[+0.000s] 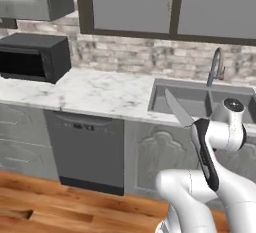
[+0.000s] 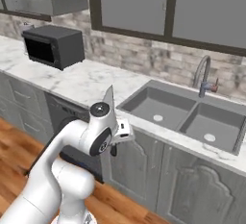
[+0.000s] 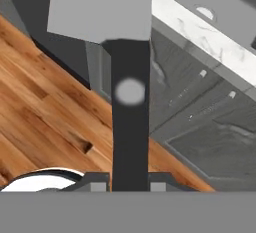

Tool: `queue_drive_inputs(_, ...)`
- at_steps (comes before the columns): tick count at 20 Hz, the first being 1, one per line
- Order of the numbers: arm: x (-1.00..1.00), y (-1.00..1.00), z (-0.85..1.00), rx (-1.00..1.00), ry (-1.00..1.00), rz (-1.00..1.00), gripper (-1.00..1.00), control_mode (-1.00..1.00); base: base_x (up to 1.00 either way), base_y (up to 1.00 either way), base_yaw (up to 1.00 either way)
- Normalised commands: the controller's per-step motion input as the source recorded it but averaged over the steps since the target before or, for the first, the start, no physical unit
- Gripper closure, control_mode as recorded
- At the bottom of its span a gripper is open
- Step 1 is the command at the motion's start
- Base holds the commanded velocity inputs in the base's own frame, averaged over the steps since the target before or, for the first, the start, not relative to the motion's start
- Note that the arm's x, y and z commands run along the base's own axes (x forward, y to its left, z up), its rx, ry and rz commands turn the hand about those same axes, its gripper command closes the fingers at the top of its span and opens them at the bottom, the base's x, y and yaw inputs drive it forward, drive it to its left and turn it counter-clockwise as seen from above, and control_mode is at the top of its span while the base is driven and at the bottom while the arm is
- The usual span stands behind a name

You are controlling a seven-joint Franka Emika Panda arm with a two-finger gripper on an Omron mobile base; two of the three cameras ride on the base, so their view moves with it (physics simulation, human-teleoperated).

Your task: Move the cutting board and knife to the sink. Then move spray from the cabinet to the counter.

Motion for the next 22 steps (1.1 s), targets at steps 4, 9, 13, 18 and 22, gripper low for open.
queue_drive_inputs(4,0.0,0.0,0.0,0.0,0.0,0.0,1.0,1.0,0.61,0.21,-0.25)
queue_drive_inputs(9,0.0,0.0,0.0,0.0,0.0,0.0,1.0,1.0,0.61,0.06,-0.28)
queue_drive_inputs(13,0.0,0.0,0.0,0.0,0.0,0.0,1.0,1.0,0.66,0.08,-0.29)
queue_drive_inputs(18,0.0,0.0,0.0,0.0,0.0,0.0,1.0,1.0,0.65,0.18,-0.3)
queue_drive_inputs(22,0.0,0.0,0.0,0.0,0.0,0.0,1.0,1.0,0.61,0.19,-0.3)
